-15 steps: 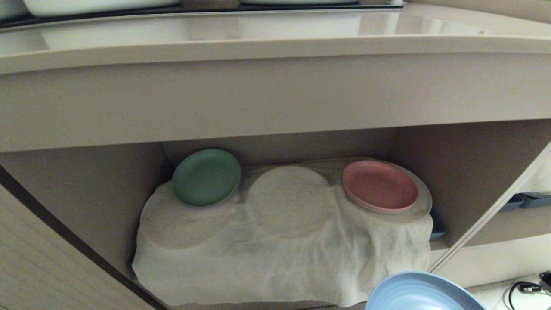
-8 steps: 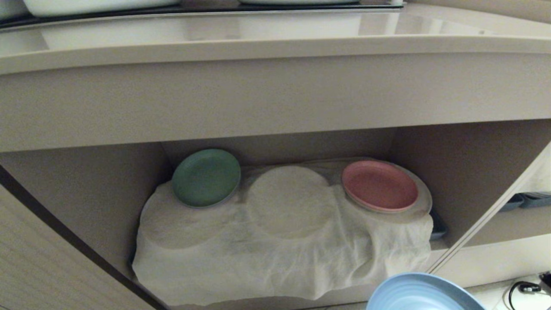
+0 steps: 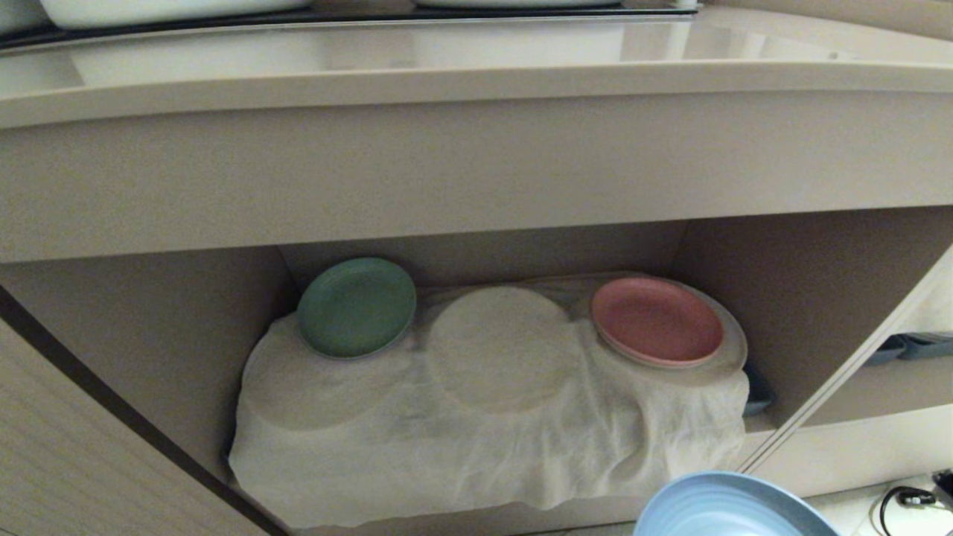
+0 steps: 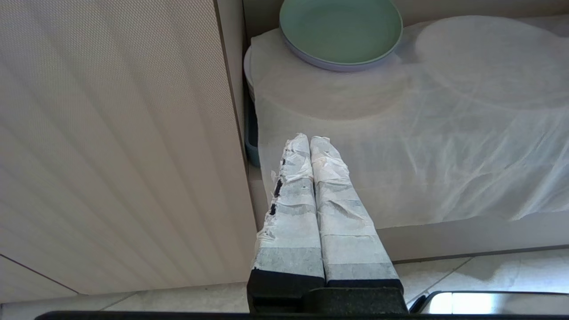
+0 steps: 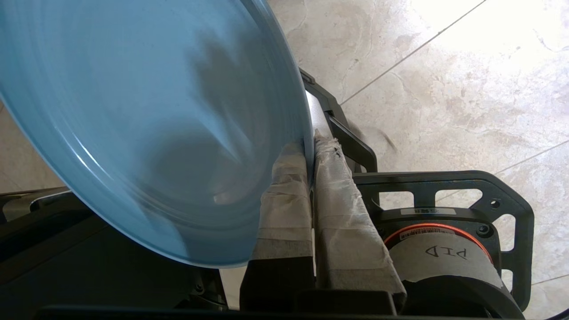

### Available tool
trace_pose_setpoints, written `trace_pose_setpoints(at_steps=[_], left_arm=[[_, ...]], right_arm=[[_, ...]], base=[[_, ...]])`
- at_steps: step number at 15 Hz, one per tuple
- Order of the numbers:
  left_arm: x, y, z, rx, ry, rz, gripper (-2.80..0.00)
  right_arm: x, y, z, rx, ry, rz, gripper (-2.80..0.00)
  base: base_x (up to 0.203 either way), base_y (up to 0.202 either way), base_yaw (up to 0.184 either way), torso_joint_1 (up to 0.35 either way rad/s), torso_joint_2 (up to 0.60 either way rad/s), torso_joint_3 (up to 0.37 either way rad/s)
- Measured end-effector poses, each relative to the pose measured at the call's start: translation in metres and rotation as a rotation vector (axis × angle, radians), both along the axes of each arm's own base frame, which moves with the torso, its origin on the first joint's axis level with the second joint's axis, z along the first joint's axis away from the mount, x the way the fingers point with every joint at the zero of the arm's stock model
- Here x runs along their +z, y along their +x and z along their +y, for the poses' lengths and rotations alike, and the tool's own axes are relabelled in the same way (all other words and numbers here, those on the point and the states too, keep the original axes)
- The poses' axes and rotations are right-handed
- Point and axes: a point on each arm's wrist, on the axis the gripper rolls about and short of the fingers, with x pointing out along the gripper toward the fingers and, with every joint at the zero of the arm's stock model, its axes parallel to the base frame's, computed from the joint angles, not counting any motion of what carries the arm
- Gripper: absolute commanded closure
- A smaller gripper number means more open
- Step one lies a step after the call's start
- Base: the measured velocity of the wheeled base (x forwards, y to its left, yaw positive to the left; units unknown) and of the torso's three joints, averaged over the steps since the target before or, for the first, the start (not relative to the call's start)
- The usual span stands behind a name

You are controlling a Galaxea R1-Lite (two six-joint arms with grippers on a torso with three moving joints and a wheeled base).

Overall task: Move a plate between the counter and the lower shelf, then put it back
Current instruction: Put the plate

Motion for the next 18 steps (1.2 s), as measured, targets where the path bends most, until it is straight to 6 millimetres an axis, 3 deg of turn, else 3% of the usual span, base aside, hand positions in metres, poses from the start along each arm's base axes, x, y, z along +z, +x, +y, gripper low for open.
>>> trace_pose_setpoints(at_steps=[8, 18], left_arm=[[-0.0001, 0.0, 0.0, 0.0, 0.0, 0.001, 0.0], [0.0001, 0.0, 0.0, 0.0, 0.0, -0.001, 0.0]], right_arm=[[0.0, 0.0009, 0.0008, 0.002, 0.004, -0.003, 0.0], [0.0002, 0.0014, 0.0012, 0.004, 0.004, -0.004, 0.0]], base=[[0.0, 0.0, 0.0, 0.003, -0.02, -0.009], [0.0, 0.0, 0.0, 0.127, -0.4, -0.27]])
